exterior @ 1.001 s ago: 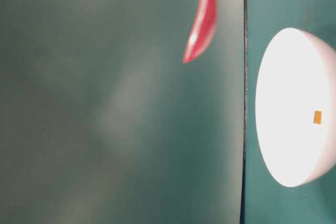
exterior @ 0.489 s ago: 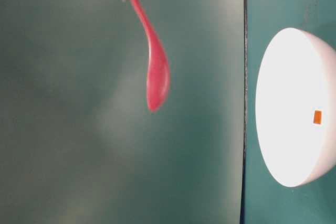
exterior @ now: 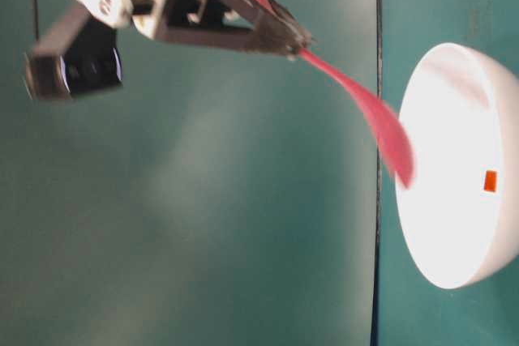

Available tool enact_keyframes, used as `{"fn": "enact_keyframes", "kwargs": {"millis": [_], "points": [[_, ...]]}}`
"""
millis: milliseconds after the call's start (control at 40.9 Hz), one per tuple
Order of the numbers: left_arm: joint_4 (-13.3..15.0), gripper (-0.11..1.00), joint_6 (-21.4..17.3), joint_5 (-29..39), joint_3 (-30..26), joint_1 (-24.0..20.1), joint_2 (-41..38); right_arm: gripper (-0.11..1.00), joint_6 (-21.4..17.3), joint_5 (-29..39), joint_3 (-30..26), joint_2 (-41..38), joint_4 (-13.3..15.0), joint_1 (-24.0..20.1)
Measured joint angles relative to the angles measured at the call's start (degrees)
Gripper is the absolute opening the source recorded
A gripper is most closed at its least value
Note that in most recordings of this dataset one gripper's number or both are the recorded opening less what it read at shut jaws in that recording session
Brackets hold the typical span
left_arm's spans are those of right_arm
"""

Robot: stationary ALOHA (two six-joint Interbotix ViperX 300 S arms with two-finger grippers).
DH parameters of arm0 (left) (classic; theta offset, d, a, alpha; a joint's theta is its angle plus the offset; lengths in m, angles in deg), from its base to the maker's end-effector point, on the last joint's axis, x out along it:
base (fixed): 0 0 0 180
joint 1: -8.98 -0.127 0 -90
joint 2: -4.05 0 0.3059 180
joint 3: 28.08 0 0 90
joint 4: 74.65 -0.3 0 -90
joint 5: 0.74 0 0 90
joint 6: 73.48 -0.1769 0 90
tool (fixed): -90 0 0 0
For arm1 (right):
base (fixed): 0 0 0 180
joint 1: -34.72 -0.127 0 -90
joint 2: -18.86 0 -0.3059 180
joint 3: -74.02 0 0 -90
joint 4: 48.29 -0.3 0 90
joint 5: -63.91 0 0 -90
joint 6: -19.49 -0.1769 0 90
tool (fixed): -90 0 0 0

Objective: Grip the spoon and scoop the red block from the bowl with right arm.
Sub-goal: 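Lower the spoon bowl into the white bowl beside the red cube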

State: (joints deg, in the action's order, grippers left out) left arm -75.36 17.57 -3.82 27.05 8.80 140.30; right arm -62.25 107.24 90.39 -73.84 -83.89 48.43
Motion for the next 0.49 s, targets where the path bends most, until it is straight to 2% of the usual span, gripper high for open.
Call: {"fn": "enact_keyframes", "kwargs": {"millis": [73, 171, 293, 366, 489], "points": [[0.09, 0.0, 0.0, 0.0, 0.0, 0.0, 0.09, 0.25, -2.37, 2.72, -2.11, -1.85, 3.34, 0.0], [0.0, 0.0, -0.18, 0.0, 0.0, 0.0, 0.09, 0.25, -5.63, 6.33, -4.75, -4.13, 9.32, -0.18], [0.09, 0.0, -0.18, 0.0, 0.0, 0.0, 0.09, 0.25, -7.38, 8.17, -6.15, -5.36, 15.47, -0.97], [0.0, 0.0, -0.35, -0.09, 0.0, 0.0, 0.18, 0.25, -7.56, 8.35, -6.15, -5.89, 18.19, -1.67], [0.0, 0.0, -0.53, -0.26, 0.0, 0.0, 0.18, 0.25, -7.38, 7.91, -6.15, -6.94, 20.57, -2.2]]}}
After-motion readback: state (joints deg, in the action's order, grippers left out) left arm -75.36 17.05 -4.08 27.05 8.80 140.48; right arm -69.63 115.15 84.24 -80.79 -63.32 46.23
